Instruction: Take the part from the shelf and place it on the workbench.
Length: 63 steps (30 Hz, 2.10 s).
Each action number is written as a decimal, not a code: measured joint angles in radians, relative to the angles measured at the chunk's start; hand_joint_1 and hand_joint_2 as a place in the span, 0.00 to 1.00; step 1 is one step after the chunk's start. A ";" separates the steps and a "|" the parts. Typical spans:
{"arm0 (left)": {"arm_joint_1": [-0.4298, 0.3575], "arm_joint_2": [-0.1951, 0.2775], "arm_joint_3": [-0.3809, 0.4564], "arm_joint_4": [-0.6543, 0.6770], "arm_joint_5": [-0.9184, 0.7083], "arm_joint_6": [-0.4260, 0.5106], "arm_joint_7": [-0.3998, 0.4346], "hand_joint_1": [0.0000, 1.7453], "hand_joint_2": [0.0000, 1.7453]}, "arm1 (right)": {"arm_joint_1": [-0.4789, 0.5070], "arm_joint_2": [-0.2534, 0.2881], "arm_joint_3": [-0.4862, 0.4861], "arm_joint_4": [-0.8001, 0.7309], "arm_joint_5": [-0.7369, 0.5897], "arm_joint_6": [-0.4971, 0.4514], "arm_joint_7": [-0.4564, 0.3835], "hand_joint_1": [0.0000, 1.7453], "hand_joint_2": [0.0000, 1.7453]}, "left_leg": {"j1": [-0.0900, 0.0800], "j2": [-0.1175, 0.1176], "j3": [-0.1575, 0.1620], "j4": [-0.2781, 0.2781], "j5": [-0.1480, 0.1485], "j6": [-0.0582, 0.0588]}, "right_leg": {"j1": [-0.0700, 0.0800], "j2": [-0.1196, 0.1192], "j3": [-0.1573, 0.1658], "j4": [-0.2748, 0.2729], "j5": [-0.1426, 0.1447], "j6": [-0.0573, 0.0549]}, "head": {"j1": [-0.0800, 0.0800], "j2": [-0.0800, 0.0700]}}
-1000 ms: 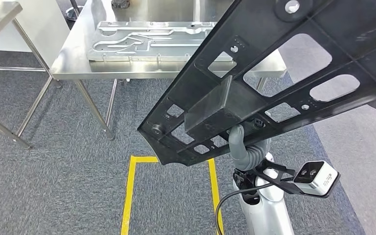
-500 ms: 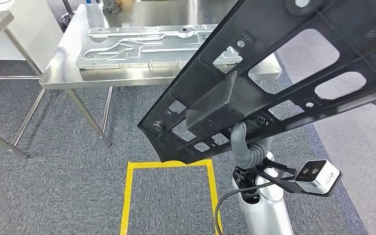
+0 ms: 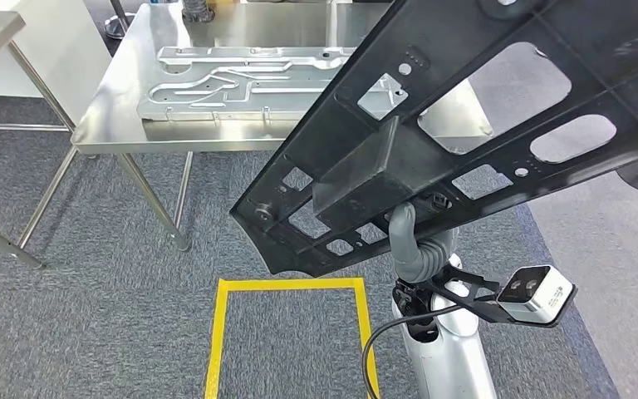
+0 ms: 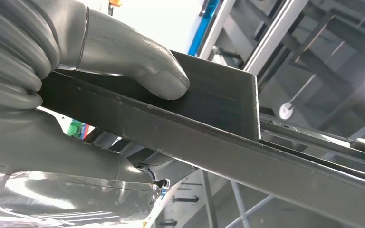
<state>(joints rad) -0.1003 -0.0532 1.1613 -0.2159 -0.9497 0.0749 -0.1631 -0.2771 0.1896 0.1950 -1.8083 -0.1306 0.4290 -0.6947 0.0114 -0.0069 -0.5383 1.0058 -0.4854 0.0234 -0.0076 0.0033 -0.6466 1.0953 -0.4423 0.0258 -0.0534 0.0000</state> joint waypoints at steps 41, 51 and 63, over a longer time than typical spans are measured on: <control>-0.001 -0.004 0.000 0.000 -0.007 -0.006 -0.002 0.00 1.00 | -0.014 -0.007 0.013 0.021 0.004 -0.022 0.000 1.00 1.00 | 0.002 0.003 -0.132 0.250 -0.102 -0.045 | 0.006 -0.002 0.073 -0.107 -0.003 -0.049 | 0.000 0.000; 0.000 -0.002 0.000 0.000 -0.017 -0.006 0.000 0.00 1.00 | -0.008 -0.007 0.011 0.013 0.002 -0.037 0.000 1.00 1.00 | 0.002 0.001 -0.065 0.014 0.051 -0.017 | 0.008 0.005 0.107 -0.093 -0.051 -0.010 | 0.000 0.000; -0.001 -0.003 0.000 0.000 -0.023 -0.009 -0.001 0.00 1.00 | 0.012 -0.006 -0.021 -0.003 -0.003 -0.007 -0.001 1.00 1.00 | 0.002 0.000 0.008 0.004 -0.006 -0.014 | 0.007 0.000 0.028 -0.071 0.025 -0.012 | 0.000 0.000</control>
<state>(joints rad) -0.1012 -0.0561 1.1608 -0.2154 -0.9728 0.0655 -0.1641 -0.2650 0.1832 0.1742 -1.8113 -0.1331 0.4217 -0.6957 0.0136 -0.0073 -0.5300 1.0097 -0.4910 0.0097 -0.0003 0.0037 -0.6187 1.0238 -0.4178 0.0141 -0.0532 0.0000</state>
